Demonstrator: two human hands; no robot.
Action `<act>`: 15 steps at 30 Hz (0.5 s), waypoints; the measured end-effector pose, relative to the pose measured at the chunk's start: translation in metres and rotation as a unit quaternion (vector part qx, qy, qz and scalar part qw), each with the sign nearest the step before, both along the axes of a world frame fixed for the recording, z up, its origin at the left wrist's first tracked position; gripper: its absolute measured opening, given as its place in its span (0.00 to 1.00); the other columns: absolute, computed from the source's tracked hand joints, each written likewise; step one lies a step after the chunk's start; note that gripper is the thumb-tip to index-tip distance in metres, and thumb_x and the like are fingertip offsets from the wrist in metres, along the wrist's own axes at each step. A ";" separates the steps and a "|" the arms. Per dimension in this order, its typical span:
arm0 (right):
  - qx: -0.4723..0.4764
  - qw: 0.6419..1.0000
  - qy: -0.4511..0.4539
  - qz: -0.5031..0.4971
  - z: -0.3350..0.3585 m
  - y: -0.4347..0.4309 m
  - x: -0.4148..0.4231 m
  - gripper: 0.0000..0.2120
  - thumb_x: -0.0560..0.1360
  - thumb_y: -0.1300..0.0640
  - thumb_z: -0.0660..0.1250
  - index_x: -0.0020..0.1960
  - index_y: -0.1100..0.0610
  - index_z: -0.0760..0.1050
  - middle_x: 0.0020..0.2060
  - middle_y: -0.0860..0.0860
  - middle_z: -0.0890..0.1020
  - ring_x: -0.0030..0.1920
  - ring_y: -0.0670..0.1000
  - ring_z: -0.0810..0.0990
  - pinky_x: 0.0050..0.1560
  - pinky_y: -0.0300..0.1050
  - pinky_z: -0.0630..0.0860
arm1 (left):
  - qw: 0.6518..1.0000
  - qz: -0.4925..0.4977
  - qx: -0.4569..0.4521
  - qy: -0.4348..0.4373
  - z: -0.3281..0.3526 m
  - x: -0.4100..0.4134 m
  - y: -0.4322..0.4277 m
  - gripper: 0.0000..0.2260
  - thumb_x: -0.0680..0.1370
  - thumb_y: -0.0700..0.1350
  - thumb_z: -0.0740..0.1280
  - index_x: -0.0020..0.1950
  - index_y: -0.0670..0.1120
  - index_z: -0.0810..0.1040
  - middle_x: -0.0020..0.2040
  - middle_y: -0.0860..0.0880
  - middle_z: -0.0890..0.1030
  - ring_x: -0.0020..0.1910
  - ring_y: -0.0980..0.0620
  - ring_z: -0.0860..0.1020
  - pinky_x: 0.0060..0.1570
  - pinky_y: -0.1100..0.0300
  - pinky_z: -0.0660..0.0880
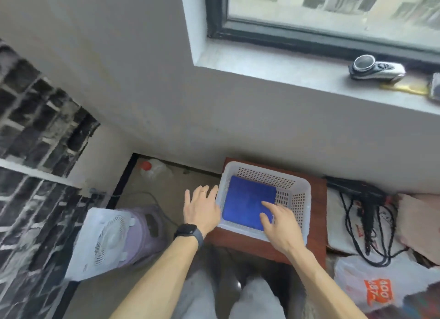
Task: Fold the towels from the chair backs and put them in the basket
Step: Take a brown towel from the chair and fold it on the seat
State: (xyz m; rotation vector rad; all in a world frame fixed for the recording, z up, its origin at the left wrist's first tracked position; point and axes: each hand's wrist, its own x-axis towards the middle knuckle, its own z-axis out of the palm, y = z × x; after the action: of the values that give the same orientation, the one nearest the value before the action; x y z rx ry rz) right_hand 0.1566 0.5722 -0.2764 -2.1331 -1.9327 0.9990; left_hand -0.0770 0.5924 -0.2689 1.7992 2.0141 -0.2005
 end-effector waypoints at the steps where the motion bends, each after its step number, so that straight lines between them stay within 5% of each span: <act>1: 0.002 1.000 0.012 0.013 0.007 -0.002 -0.003 0.20 0.81 0.46 0.62 0.72 0.46 0.72 0.70 0.44 0.76 0.75 0.50 0.67 0.74 0.50 0.65 | 0.999 0.033 0.002 -0.006 0.005 -0.008 -0.010 0.26 0.80 0.50 0.57 0.79 0.55 0.59 0.77 0.51 0.65 0.77 0.50 0.58 0.76 0.44 0.50; 7: 0.025 0.973 0.060 0.221 0.060 -0.019 -0.048 0.19 0.82 0.46 0.61 0.71 0.46 0.73 0.68 0.43 0.77 0.74 0.50 0.64 0.71 0.48 0.65 | 0.961 0.262 0.073 -0.055 0.041 -0.053 -0.117 0.22 0.79 0.49 0.60 0.74 0.58 0.68 0.71 0.56 0.72 0.69 0.52 0.70 0.71 0.51 0.62; 15: 0.091 0.841 0.126 0.518 0.141 -0.098 -0.196 0.15 0.78 0.55 0.68 0.64 0.54 0.79 0.56 0.50 0.84 0.60 0.56 0.79 0.61 0.46 0.70 | 0.790 0.564 0.233 -0.055 0.095 -0.109 -0.338 0.22 0.78 0.44 0.64 0.72 0.53 0.72 0.67 0.51 0.77 0.64 0.47 0.76 0.62 0.58 0.72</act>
State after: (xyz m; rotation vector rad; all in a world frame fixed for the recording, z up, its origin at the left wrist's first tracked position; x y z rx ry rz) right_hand -0.0398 0.4745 -0.1349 -0.6696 -2.8625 1.0288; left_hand -0.1855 0.2541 -0.1735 0.4637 2.7942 0.7974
